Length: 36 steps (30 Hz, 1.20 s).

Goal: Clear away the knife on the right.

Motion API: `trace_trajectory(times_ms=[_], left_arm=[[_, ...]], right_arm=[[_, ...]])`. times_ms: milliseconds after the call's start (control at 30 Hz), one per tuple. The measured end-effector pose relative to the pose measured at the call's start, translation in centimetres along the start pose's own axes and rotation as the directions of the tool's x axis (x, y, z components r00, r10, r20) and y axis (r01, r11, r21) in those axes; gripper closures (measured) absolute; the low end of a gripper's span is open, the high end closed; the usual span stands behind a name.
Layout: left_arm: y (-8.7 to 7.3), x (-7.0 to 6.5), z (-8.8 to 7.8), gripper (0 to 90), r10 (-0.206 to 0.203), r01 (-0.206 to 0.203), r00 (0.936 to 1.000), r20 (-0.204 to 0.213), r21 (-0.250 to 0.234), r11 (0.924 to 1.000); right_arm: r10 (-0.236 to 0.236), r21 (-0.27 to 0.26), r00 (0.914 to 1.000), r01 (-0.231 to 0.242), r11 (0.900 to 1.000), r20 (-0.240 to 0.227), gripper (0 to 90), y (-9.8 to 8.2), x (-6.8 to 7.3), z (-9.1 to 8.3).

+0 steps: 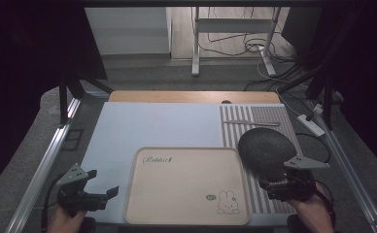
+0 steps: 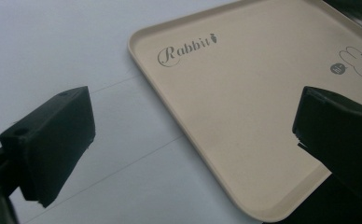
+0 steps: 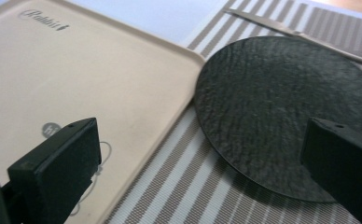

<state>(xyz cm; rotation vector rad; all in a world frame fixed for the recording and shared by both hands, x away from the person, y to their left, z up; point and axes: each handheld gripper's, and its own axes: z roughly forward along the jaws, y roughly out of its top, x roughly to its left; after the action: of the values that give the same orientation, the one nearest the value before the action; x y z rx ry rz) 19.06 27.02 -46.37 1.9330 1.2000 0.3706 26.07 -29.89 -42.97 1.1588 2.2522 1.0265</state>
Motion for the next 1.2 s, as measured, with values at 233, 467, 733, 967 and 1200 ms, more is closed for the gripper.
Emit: trace_trajectory(times_ms=[233, 467, 733, 967, 1200], left_arm=[[0.0, 0.0, 0.0, 0.3, -0.002, 0.002, 1.0000, 0.002, 0.002, 1.0000], [0.0, 0.0, 0.0, 0.2, -0.005, 0.005, 1.0000, 0.003, 0.002, 1.0000], [0.0, 0.1, 0.0, 0.2, -0.004, 0.004, 1.0000, 0.004, 0.001, 1.0000], [0.0, 0.1, 0.0, 0.2, -0.005, 0.005, 1.0000, 0.004, 0.001, 1.0000], [0.0, 0.1, 0.1, 0.1, -0.007, 0.007, 1.0000, 0.004, 0.002, 1.0000]], right_arm=[[0.004, -0.010, 0.9995, -0.005, 1.000, -0.031, 0.0, 0.7, -0.5, 0.9], [0.001, 0.015, 0.9990, 0.000, 1.000, -0.045, 0.0, 1.4, -0.5, 2.0], [-0.010, 0.040, 0.9985, 0.012, 0.999, -0.053, 0.0, 2.0, -0.6, 3.3], [-0.007, 0.049, 0.9985, 0.010, 0.999, -0.054, 0.0, 2.6, -1.2, 4.5], [0.003, 0.059, 0.9983, 0.001, 0.998, -0.059, 0.0, 2.9, -1.7, 5.4]])
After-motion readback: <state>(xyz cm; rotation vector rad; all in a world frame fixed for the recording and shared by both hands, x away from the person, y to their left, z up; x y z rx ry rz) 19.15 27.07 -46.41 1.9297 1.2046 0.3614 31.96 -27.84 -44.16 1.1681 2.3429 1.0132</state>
